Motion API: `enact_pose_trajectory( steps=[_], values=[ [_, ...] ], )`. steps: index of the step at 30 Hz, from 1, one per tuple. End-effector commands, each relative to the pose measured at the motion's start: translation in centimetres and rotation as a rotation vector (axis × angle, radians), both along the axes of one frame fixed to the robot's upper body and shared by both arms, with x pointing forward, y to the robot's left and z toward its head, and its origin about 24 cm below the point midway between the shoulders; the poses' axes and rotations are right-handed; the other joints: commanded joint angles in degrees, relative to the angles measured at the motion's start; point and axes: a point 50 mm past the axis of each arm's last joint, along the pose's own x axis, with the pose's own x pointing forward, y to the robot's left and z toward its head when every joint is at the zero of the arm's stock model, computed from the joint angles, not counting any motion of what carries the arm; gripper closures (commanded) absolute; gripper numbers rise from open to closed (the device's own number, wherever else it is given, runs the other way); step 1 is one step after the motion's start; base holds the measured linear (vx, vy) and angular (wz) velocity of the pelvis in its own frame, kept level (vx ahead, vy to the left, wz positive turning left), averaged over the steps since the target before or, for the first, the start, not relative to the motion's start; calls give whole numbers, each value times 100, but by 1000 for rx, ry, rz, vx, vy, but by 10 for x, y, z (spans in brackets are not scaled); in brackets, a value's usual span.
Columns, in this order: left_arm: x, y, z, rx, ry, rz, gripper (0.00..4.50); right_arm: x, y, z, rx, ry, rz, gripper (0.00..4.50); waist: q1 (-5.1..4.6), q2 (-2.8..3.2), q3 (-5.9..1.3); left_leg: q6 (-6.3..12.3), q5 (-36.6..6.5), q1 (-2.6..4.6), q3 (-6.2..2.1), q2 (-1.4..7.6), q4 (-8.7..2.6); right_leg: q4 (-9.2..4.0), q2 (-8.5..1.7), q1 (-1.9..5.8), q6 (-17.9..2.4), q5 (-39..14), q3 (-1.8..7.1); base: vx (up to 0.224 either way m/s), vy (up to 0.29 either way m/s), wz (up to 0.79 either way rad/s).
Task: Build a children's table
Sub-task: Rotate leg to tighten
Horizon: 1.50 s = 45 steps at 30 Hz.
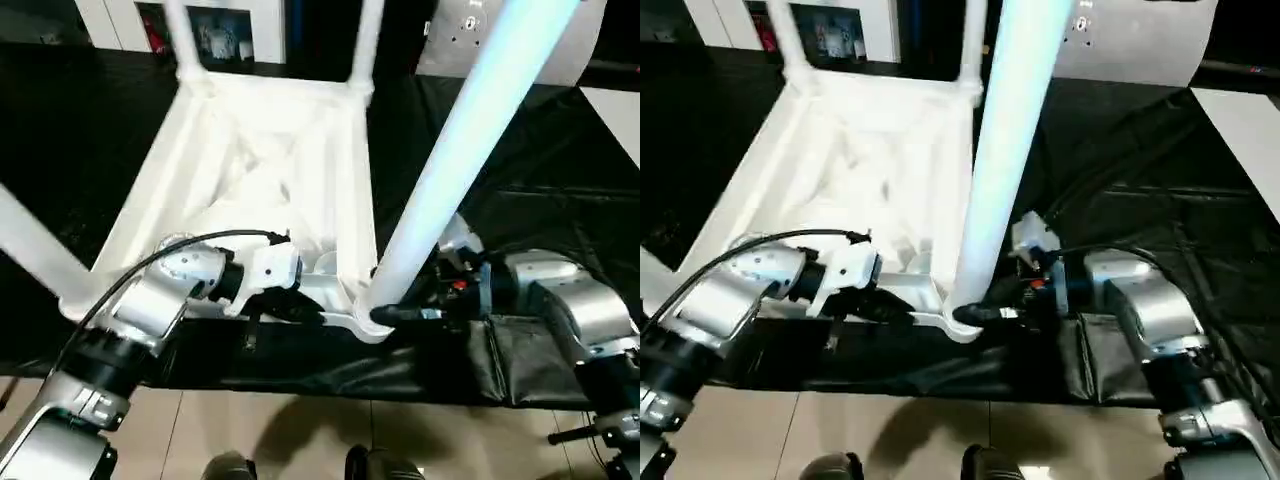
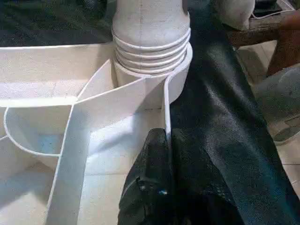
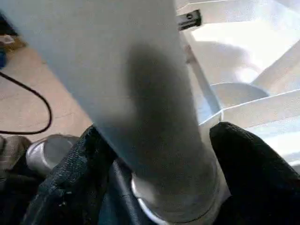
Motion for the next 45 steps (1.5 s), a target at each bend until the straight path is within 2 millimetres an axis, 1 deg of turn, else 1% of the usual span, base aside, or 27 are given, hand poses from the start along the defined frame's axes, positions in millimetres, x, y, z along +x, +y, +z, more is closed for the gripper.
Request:
enact_pose_trajectory(
  steps=[1,6,8,9,10,13,14,15,16,17,18,19,21,23,24,26,27,31,32,34,36,37,39,41,42,44,45],
  values=[
    [-2,-3,-4,36,20,-50,450,0,2,4,11,-4,31,124,-23,-37,-376,781,354,4,158,38,-254,-216,-310,402,-1751,909,139,0,0,0],
    [-1,0,-5,29,29,-22,450,-3,4,3,37,16,29,170,-18,-37,-372,760,381,-10,153,35,-252,-217,-322,407,-1737,912,141,0,0,0],
    [1,1,-5,5,37,34,450,-7,7,2,76,26,-3,177,-10,-12,-370,741,403,-5,151,39,-256,-215,-318,400,-1741,953,140,0,0,0],
    [1,1,-5,-4,39,53,450,-7,8,2,87,28,-16,197,-9,-23,-372,727,402,-6,149,40,-256,-217,-319,401,-1737,951,137,0,0,0],
    [3,1,-4,-30,42,96,450,-7,11,1,94,17,-56,197,-12,-26,-376,715,399,-7,149,35,-260,-217,-315,408,-1739,947,137,0,0,0],
    [4,-2,-2,-88,44,203,450,-3,18,-4,70,-37,-219,217,-33,-18,-345,537,226,-19,144,43,-289,-256,-334,385,-1667,637,142,0,0,0],
    [5,-4,-2,-102,45,234,450,1,20,-6,55,-45,-286,217,-57,-30,-329,413,54,-27,131,16,-308,-300,-318,395,-1580,301,133,0,0,0],
    [4,-8,-1,-122,47,271,450,5,24,-7,58,-46,-366,223,-109,-16,-324,265,-59,-37,121,18,-332,-318,-327,398,-1509,14,138,0,0,0],
    [4,-8,-1,-123,47,274,450,5,24,-7,59,-45,-371,228,-131,-17,-316,211,-128,-49,113,14,-336,-341,-327,395,-1467,-144,137,0,0,0],
    [4,-13,0,-145,48,316,450,8,28,-7,65,-42,-450,231,-171,-9,-308,129,-257,-43,114,9,-348,-370,-324,387,-1390,-392,148,0,0,0],
    [4,-21,1,-172,49,379,450,12,34,-7,72,-37,-549,235,-219,-19,-301,38,-246,-66,105,4,-349,-368,-318,393,-1353,-427,156,0,0,0],
    [3,-27,0,-183,50,410,450,14,38,-7,75,-30,-608,238,-237,-17,-308,29,-249,-66,98,-7,-348,-386,-319,389,-1324,-480,155,0,0,0],
    [3,-37,-1,-197,48,462,450,19,43,-8,68,-28,-722,241,-293,-13,-320,26,-190,-64,99,-25,-339,-397,-303,386,-1274,-395,166,0,0,0],
    [2,-47,-2,-212,47,513,450,23,48,-8,67,-19,-829,244,-322,-8,-327,31,-16,-70,104,-35,-334,-374,-281,391,-1279,-44,174,0,0,0],
    [2,-53,-2,-225,48,535,450,24,51,-8,67,-21,-868,245,-319,-16,-338,52,79,-76,106,-55,-328,-360,-270,414,-1269,157,179,0,0,0],
    [4,-61,-3,-237,39,578,450,26,56,-8,67,-33,-924,245,-308,-8,-335,107,130,-70,116,-52,-330,-356,-254,408,-1273,416,181,0,0,0],
    [4,-67,-4,-245,33,607,450,27,61,-7,80,-59,-940,192,-299,-11,-338,107,152,-72,115,-54,-331,-347,-253,420,-1265,526,177,0,0,0],
    [6,-68,-2,-227,5,616,450,25,64,-4,118,-98,-939,166,-284,0,-342,166,97,-71,114,-47,-331,-329,-256,424,-1240,685,176,0,0,0],
    [6,-66,-1,-222,-2,615,450,24,63,-2,128,-106,-931,138,-280,2,-337,182,69,-65,117,-42,-333,-331,-259,420,-1232,691,174,0,0,0],
    [7,-63,0,-213,-11,610,450,22,59,0,145,-122,-908,138,-272,4,-342,205,86,-64,119,-45,-328,-322,-254,428,-1233,777,176,0,0,0],
    [7,-58,0,-206,-20,589,450,20,52,2,161,-139,-871,119,-252,0,-347,263,109,-66,124,-48,-314,-307,-252,449,-1227,936,184,0,0,0],
    [7,-53,0,-201,-27,564,450,18,44,4,165,-157,-829,97,-230,6,-355,301,134,-59,124,-45,-311,-304,-251,449,-1241,1008,180,0,0,0],
    [7,-51,0,-199,-31,551,450,17,40,4,166,-166,-808,88,-225,-7,-353,379,178,-78,132,-54,-301,-289,-250,456,-1280,1145,182,0,0,0],
    [5,-43,-1,-179,-39,460,450,14,23,5,132,-191,-712,78,-218,-12,-345,423,80,-71,126,-50,-304,-312,-253,453,-1298,950,170,0,0,0],
    [4,-40,-1,-174,-32,423,450,13,17,6,116,-198,-675,64,-211,-22,-338,451,3,-65,133,-37,-305,-319,-265,444,-1302,777,179,0,0,0],
    [2,-34,-2,-151,-25,352,450,11,5,6,71,-213,-585,49,-198,-2,-337,466,-72,-53,136,-29,-304,-326,-270,423,-1318,560,174,0,0,0],
    [2,-33,-2,-146,-23,340,450,11,3,7,67,-212,-571,36,-198,-13,-338,507,-64,-61,134,-26,-299,-326,-267,428,-1336,539,170,0,0,0]
  ],
)
